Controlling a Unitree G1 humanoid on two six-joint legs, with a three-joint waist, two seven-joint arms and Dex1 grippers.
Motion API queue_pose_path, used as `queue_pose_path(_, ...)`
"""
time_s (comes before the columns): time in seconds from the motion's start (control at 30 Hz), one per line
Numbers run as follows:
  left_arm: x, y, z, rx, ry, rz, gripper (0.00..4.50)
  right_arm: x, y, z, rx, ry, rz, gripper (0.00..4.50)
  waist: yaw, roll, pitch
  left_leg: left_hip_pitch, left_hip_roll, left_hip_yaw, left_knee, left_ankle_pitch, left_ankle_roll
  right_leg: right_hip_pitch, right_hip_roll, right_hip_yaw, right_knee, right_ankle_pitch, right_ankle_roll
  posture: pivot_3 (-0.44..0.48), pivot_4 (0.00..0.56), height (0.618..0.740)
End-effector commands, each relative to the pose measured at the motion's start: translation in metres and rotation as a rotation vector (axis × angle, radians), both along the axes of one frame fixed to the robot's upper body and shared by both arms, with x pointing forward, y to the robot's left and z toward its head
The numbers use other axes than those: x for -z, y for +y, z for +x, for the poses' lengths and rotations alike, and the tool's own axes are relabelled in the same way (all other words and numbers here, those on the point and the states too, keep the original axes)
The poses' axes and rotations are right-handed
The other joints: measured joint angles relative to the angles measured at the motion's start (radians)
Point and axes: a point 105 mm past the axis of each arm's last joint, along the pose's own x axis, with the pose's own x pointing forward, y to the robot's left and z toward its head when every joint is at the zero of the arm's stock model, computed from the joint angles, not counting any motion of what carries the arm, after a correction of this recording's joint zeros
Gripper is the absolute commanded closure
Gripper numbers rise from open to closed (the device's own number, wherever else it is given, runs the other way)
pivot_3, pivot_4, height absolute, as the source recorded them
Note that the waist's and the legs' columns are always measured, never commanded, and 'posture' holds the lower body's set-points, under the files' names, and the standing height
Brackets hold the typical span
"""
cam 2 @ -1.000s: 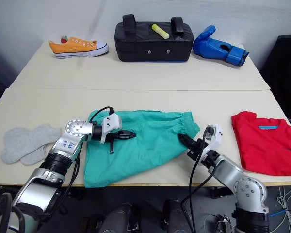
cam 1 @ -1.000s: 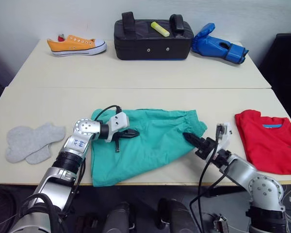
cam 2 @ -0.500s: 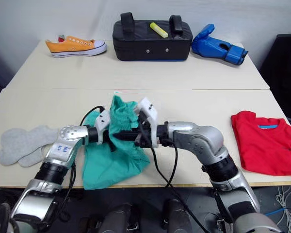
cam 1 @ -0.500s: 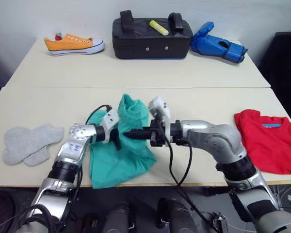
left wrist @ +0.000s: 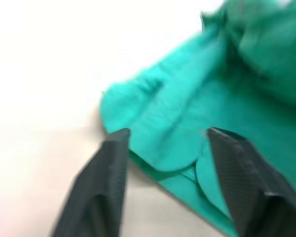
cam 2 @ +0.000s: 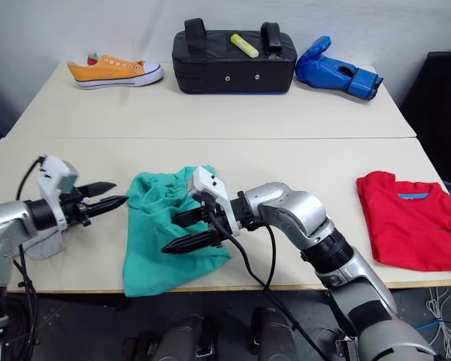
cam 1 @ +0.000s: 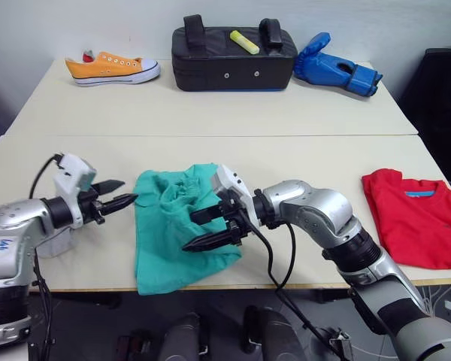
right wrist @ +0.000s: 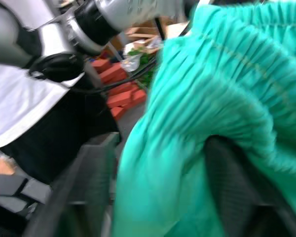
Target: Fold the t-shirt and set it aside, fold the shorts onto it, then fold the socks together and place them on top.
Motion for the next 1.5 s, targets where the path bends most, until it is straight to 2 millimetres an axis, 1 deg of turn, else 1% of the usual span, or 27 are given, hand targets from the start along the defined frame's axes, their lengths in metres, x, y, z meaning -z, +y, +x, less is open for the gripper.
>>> queue_pose_path(0.03, -0.053, -0.019, 0.001, 0.077, -0.125, -0.063, 0.74, -0.023, -0.011, -0.009, -0.057, -0.067, 0.066, 1.34, 0.011, 0.0, 0.0, -0.001, 0.0, 0.0, 0.0, 0.0, 0.0, 0.0, 0.0, 0.0, 0.0, 0.0, 0.0, 0.0, 0.15, 0.74)
queue_pose_path(0.1, -0.071, -0.032, 0.002, 0.132, -0.151, -0.094, 0.13, -0.024, -0.018, -0.005, -0.04, -0.077, 0.063, 1.34, 0.013, -0.001, 0.0, -0.001, 0.0, 0.0, 0.001, 0.0, 0.0, 0.0, 0.0, 0.0, 0.0, 0.0, 0.0, 0.0, 0.15, 0.74)
queue_pose_path(0.13, -0.075, -0.038, 0.001, 0.161, -0.153, -0.1, 0.02, -0.023, -0.02, -0.004, -0.029, -0.079, 0.061, 1.34, 0.011, -0.001, 0.0, -0.001, 0.0, 0.0, 0.0, 0.0, 0.0, 0.0, 0.0, 0.0, 0.0, 0.0, 0.0, 0.0, 0.15, 0.74)
queue_pose_path(0.2, -0.08, -0.057, -0.002, 0.246, -0.156, -0.106, 0.02, -0.021, -0.023, 0.003, 0.012, -0.074, 0.054, 1.34, 0.01, 0.0, 0.0, 0.0, 0.0, 0.0, -0.001, 0.0, -0.001, 0.0, 0.001, 0.0, 0.001, 0.0, 0.001, 0.0, 0.15, 0.74)
queue_pose_path(0.3, -0.074, -0.089, -0.005, 0.37, -0.132, -0.087, 0.0, -0.01, -0.02, 0.015, 0.095, -0.086, 0.028, 1.96, 0.006, 0.0, 0.0, 0.0, 0.0, 0.0, -0.004, 0.001, -0.002, 0.0, 0.003, 0.0, 0.001, 0.0, 0.001, 0.0, 0.15, 0.74)
queue_pose_path(0.37, -0.066, -0.105, -0.007, 0.432, -0.114, -0.066, 0.0, 0.0, -0.017, 0.019, 0.12, -0.124, -0.001, 2.59, 0.003, 0.0, 0.0, 0.0, 0.0, 0.001, -0.007, 0.003, -0.003, -0.001, 0.004, 0.0, 0.001, 0.0, 0.0, 0.0, 0.15, 0.74)
queue_pose_path(0.4, -0.062, -0.111, -0.008, 0.458, -0.105, -0.057, 0.39, 0.006, -0.014, 0.022, 0.135, -0.146, -0.015, 2.98, 0.0, 0.0, 0.0, 0.001, 0.0, 0.002, -0.009, 0.008, 0.002, -0.001, 0.004, 0.0, 0.001, 0.0, 0.0, 0.0, 0.15, 0.74)
queue_pose_path(0.47, -0.046, -0.118, -0.01, 0.494, -0.062, 0.005, 0.9, 0.017, -0.009, 0.027, 0.16, -0.192, -0.044, 3.68, -0.007, -0.001, 0.001, 0.001, 0.0, 0.003, -0.011, 0.01, 0.002, -0.002, 0.005, 0.0, 0.001, 0.0, 0.0, 0.0, 0.15, 0.74)
queue_pose_path(0.53, -0.019, -0.116, -0.011, 0.501, 0.003, 0.112, 1.52, 0.033, -0.006, 0.029, 0.151, -0.273, -0.095, 4.36, -0.015, 0.0, 0.0, 0.002, 0.0, 0.003, -0.013, 0.011, 0.001, -0.002, 0.005, 0.001, 0.001, 0.0, 0.0, 0.0, 0.15, 0.74)
queue_pose_path(0.57, -0.008, -0.113, -0.011, 0.496, 0.033, 0.149, 1.84, 0.041, -0.005, 0.029, 0.144, -0.308, -0.118, 4.5, -0.018, 0.0, 0.001, 0.002, 0.0, 0.004, -0.013, 0.011, 0.001, -0.002, 0.005, 0.001, 0.001, 0.0, -0.001, 0.0, 0.15, 0.74)
queue_pose_path(0.6, 0.007, -0.106, -0.01, 0.479, 0.069, 0.194, 2.13, 0.049, -0.006, 0.03, 0.145, -0.329, -0.146, 4.5, -0.02, 0.0, 0.001, 0.003, 0.0, 0.004, -0.014, 0.011, 0.001, -0.003, 0.005, 0.002, 0.001, -0.001, -0.001, 0.0, 0.15, 0.74)
queue_pose_path(0.63, 0.018, -0.102, -0.01, 0.468, 0.093, 0.228, 2.53, 0.056, -0.006, 0.031, 0.145, -0.34, -0.165, 4.5, -0.021, 0.0, 0.001, 0.003, 0.0, 0.005, -0.014, 0.011, 0.0, -0.004, 0.006, 0.002, 0.001, -0.001, -0.001, 0.0, 0.15, 0.74)
queue_pose_path(0.7, 0.039, -0.091, -0.008, 0.436, 0.141, 0.285, 3.16, 0.069, -0.011, 0.034, 0.148, -0.356, -0.208, 4.5, -0.016, 0.0, 0.001, 0.001, 0.0, 0.005, -0.014, 0.011, 0.0, -0.006, 0.006, 0.002, 0.002, -0.001, -0.002, 0.0, 0.15, 0.74)
queue_pose_path(0.77, 0.059, -0.073, 0.0, 0.36, 0.162, 0.356, 3.84, 0.08, -0.025, 0.033, 0.125, -0.376, -0.268, 4.5, -0.015, 0.0, 0.001, 0.0, 0.0, 0.006, -0.014, 0.012, 0.0, -0.007, 0.005, 0.003, 0.003, -0.001, -0.002, 0.0, 0.15, 0.74)
queue_pose_path(0.8, 0.064, -0.066, 0.003, 0.338, 0.164, 0.381, 4.11, 0.083, -0.03, 0.032, 0.115, -0.38, -0.283, 4.5, -0.011, 0.0, 0.001, 0.0, 0.0, 0.006, -0.014, 0.012, 0.0, -0.008, 0.005, 0.003, 0.002, -0.001, -0.002, 0.0, 0.15, 0.74)
queue_pose_path(0.83, 0.066, -0.058, 0.009, 0.297, 0.152, 0.39, 4.49, 0.082, -0.038, 0.026, 0.093, -0.356, -0.285, 4.5, -0.009, 0.0, 0.001, 0.0, 0.0, 0.005, -0.014, 0.012, 0.0, -0.007, 0.004, 0.003, 0.002, -0.001, -0.002, 0.0, 0.15, 0.74)
queue_pose_path(0.9, 0.065, -0.05, 0.014, 0.257, 0.129, 0.386, 4.49, 0.077, -0.047, 0.018, 0.064, -0.32, -0.276, 4.5, -0.005, -0.001, 0.0, 0.001, -0.001, 0.004, -0.013, 0.011, 0.0, -0.007, 0.003, 0.003, 0.0, -0.001, -0.002, 0.0, 0.15, 0.74)
queue_pose_path(0.93, 0.058, -0.05, 0.015, 0.254, 0.107, 0.346, 4.49, 0.069, -0.052, 0.015, 0.051, -0.295, -0.254, 4.5, -0.006, -0.001, 0.0, 0.001, -0.001, 0.004, -0.013, 0.011, -0.001, -0.006, 0.002, 0.003, -0.001, -0.001, -0.002, 0.0, 0.15, 0.74)
queue_pose_path(1.03, 0.039, -0.055, 0.008, 0.282, 0.071, 0.243, 4.49, 0.047, -0.056, 0.018, 0.065, -0.25, -0.191, 4.5, -0.014, -0.001, 0.001, 0.001, 0.0, 0.003, -0.013, 0.01, -0.003, -0.007, 0.002, 0.003, 0.0, -0.001, -0.002, 0.0, 0.15, 0.74)
queue_pose_path(1.13, 0.011, -0.068, -0.012, 0.368, 0.03, 0.084, 4.49, 0.017, -0.046, 0.041, 0.16, -0.235, -0.099, 4.5, -0.023, 0.0, 0.001, 0.001, 0.001, 0.003, -0.013, 0.012, 0.0, -0.009, 0.002, 0.002, 0.003, -0.002, -0.004, 0.0, 0.15, 0.74)
queue_pose_path(1.17, 0.005, -0.071, -0.019, 0.393, 0.031, 0.039, 4.49, 0.009, -0.042, 0.049, 0.189, -0.237, -0.072, 4.5, -0.024, 0.0, 0.001, 0.001, 0.001, 0.003, -0.013, 0.012, -0.001, -0.009, 0.003, 0.002, 0.003, -0.002, -0.004, 0.0, 0.15, 0.74)
queue_pose_path(1.2, 0.003, -0.074, -0.029, 0.418, 0.048, 0.014, 4.49, -0.001, -0.033, 0.064, 0.249, -0.247, -0.04, 4.5, -0.024, 0.0, 0.001, 0.001, 0.002, 0.003, -0.013, 0.013, -0.002, -0.009, 0.003, 0.002, 0.004, -0.003, -0.004, 0.0, 0.15, 0.74)
queue_pose_path(1.27, 0.012, -0.077, -0.046, 0.447, 0.098, 0.037, 4.49, -0.011, -0.013, 0.089, 0.341, -0.289, -0.018, 4.5, -0.035, 0.001, 0.002, 0.001, 0.002, 0.003, -0.014, 0.013, -0.003, -0.009, 0.004, 0.002, 0.006, -0.003, -0.005, 0.0, 0.15, 0.74)
queue_pose_path(1.3, 0.016, -0.078, -0.051, 0.453, 0.116, 0.053, 4.49, -0.012, -0.007, 0.096, 0.364, -0.308, -0.019, 4.5, -0.035, 0.001, 0.002, 0.001, 0.002, 0.004, -0.014, 0.014, -0.003, -0.009, 0.004, 0.003, 0.008, -0.003, -0.005, 0.0, 0.15, 0.74)
queue_pose_path(1.4, 0.042, -0.069, -0.055, 0.397, 0.155, 0.16, 4.49, 0.0, 0.018, 0.117, 0.428, -0.382, -0.079, 4.5, -0.034, 0.001, 0.002, 0.001, 0.001, 0.003, -0.014, 0.014, -0.003, -0.009, 0.005, 0.002, 0.008, -0.003, -0.006, 0.0, 0.15, 0.74)
queue_pose_path(1.47, 0.056, -0.062, -0.054, 0.364, 0.164, 0.216, 4.49, 0.009, 0.026, 0.128, 0.473, -0.435, -0.127, 4.5, -0.031, 0.001, 0.002, 0.001, 0.001, 0.003, -0.014, 0.014, -0.003, -0.009, 0.004, 0.002, 0.008, -0.003, -0.006, 0.0, 0.15, 0.74)
queue_pose_path(1.5, 0.06, -0.06, -0.054, 0.347, 0.166, 0.227, 4.49, 0.015, 0.026, 0.133, 0.496, -0.481, -0.164, 4.5, -0.029, 0.001, 0.002, 0.0, 0.0, 0.003, -0.014, 0.014, -0.003, -0.009, 0.004, 0.002, 0.008, -0.003, -0.006, 0.0, 0.15, 0.74)
